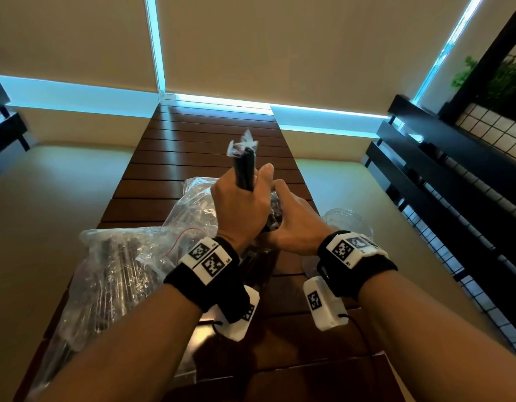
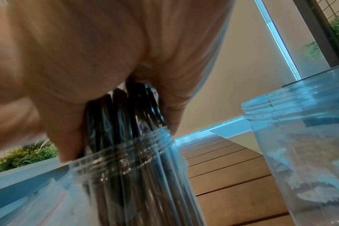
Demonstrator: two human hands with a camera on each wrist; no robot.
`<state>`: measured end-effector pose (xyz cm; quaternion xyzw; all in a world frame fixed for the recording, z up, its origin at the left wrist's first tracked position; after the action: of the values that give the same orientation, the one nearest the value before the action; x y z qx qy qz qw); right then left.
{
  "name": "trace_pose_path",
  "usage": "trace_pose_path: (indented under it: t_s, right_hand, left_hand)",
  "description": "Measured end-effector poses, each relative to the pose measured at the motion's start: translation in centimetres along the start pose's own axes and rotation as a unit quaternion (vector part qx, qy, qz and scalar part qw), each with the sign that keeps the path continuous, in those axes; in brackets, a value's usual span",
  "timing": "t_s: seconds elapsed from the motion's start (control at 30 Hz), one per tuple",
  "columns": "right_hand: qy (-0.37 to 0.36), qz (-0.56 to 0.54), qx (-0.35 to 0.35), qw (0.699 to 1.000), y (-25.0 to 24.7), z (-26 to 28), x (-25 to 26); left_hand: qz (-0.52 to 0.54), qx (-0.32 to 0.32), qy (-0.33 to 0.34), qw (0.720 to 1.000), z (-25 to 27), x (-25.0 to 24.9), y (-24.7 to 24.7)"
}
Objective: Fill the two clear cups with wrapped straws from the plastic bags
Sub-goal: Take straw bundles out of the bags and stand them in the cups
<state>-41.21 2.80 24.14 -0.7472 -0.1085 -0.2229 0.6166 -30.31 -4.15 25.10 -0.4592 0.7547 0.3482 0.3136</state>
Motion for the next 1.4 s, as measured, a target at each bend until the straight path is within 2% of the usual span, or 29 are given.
trace_pose_path:
  t_s: [0.07, 0.17, 0.27, 0.33, 0.4, 0.5, 0.53, 0.6, 0.67, 0.7, 0.77, 1.07, 1.3, 1.4]
  right_hand:
    - [-0.012, -0.008, 0.008, 1.000, 0.0, -0.1, -0.2]
    - [-0.004, 0.002, -0.019, 1.000, 0.5, -0.2, -0.4]
    - [0.003, 0.015, -0.032, 0.999, 0.8, -0.2, -0.4]
    - [0.004, -0.001, -0.029, 1.000, 0.9, -0.3, -0.5]
    - [0.008, -0.005, -0.025, 1.000, 1.0, -0.4, -0.5]
    - [0.019, 0.005, -0.034, 0.999, 1.2, -0.5, -0.4]
    - [0.021, 0.008, -0.037, 0.999, 1.1, -0.5, -0.4]
    - [0.023, 0.020, -0.037, 0.999, 0.9, -0.2, -0.4]
    - [0.021, 0.015, -0.039, 0.999, 0.8, 0.0, -0.4]
    - [0.022, 0.001, -0.036, 0.999, 0.7, 0.1, -0.3]
    - [0.028, -0.016, -0.031, 0.999, 0.7, 0.2, -0.1]
    - [0.040, -0.023, -0.023, 0.999, 0.6, 0.2, 0.1]
    - [0.023, -0.010, -0.031, 0.999, 0.6, 0.0, -0.4]
    - [0.025, -0.003, -0.028, 0.999, 0.6, -0.1, -0.5]
  left_hand:
    - [-0.040, 0.032, 0.006, 0.999, 0.8, 0.5, 0.3]
    - [-0.077, 0.043, 0.007, 0.996, 1.1, 0.4, 0.7]
    - [-0.163, 0.073, 0.066, 0.982, 0.6, -0.3, 0.4]
    - [-0.196, 0.120, 0.071, 0.971, -0.1, -0.6, -0.4]
    - [-0.184, 0.184, 0.059, 0.964, -0.9, -1.7, -1.1]
    - [-0.169, 0.264, 0.103, 0.944, -2.3, -5.3, -0.5]
    - [-0.195, 0.284, 0.122, 0.931, -2.8, -6.3, 0.1]
    - [-0.292, 0.325, 0.149, 0.887, -3.9, -7.7, 1.4]
    - [-0.423, 0.371, 0.147, 0.814, -4.6, -7.4, 2.4]
    - [-0.464, 0.383, 0.145, 0.786, -4.8, -7.0, 2.5]
    - [-0.499, 0.386, 0.133, 0.765, -4.9, -6.1, 2.4]
    - [-0.435, 0.353, 0.100, 0.822, -2.0, -1.4, -0.3]
    - [-0.423, 0.392, 0.039, 0.816, -1.2, -1.7, -0.2]
    - [-0.413, 0.379, 0.012, 0.828, -0.6, -1.0, -0.6]
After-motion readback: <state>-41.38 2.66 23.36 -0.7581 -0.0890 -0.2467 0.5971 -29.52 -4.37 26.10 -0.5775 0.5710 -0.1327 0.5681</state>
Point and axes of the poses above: each hand's wrist, its own z-axis away from the middle knuckle, its own y-axis out of the palm, x = y × z, the point moved 1 cm from there along -z, towards the middle knuckle, and after that the axes turned 14 degrees about z, right-handed, at the moved point
